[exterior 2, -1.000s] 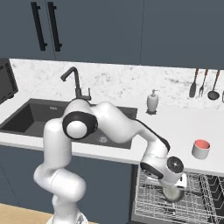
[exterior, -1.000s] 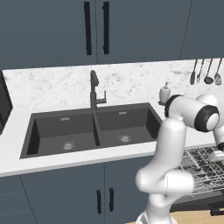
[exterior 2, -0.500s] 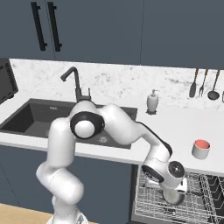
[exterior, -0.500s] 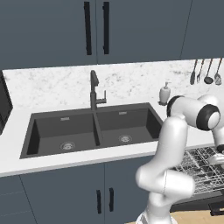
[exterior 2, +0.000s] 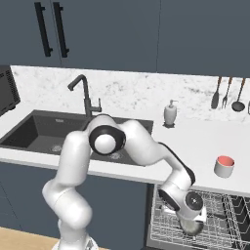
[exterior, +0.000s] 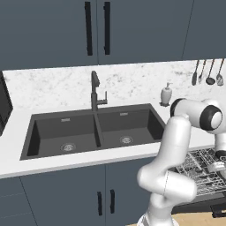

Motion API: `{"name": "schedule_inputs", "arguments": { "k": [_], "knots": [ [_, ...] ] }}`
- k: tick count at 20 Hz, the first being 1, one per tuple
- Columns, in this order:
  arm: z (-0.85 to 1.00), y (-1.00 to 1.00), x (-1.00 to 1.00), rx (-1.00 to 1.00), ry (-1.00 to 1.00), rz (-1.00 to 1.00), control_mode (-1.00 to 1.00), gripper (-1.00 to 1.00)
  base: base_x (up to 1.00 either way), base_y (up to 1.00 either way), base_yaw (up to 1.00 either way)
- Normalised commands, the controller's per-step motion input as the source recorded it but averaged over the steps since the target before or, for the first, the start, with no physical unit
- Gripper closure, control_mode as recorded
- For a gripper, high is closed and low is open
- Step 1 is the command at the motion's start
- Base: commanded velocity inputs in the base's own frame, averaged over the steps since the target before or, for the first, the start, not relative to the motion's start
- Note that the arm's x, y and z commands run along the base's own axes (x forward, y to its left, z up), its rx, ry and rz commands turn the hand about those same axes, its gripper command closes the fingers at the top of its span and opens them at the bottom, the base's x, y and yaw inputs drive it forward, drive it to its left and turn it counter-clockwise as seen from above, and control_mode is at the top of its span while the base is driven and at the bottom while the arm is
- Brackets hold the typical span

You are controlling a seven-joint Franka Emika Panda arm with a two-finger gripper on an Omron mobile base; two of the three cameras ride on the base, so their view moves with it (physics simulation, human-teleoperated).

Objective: Pick up the cup and bowl from the counter, place them in the dishwasher, and close the dishwasher door.

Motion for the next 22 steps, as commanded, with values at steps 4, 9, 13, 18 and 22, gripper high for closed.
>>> {"name": "schedule_inputs", "arguments": {
  "k": [4,9,13,18,22],
  "knots": [
    [0.03,0.00,0.01,0.00,-0.01,0.00,-1.00,1.00,0.00,0.00,0.00],
    [0.12,0.00,0.27,-0.01,0.00,0.00,-1.00,1.00,0.00,0.00,0.00],
    [0.01,0.00,0.44,-0.01,0.00,0.00,-1.00,1.00,0.00,0.00,0.00],
    [-0.20,0.00,0.29,0.00,0.00,0.00,-1.00,1.00,0.00,0.00,0.00],
    [-0.69,0.00,0.04,0.00,-0.05,0.00,-1.00,1.00,0.00,0.00,0.00]
  ]
}}
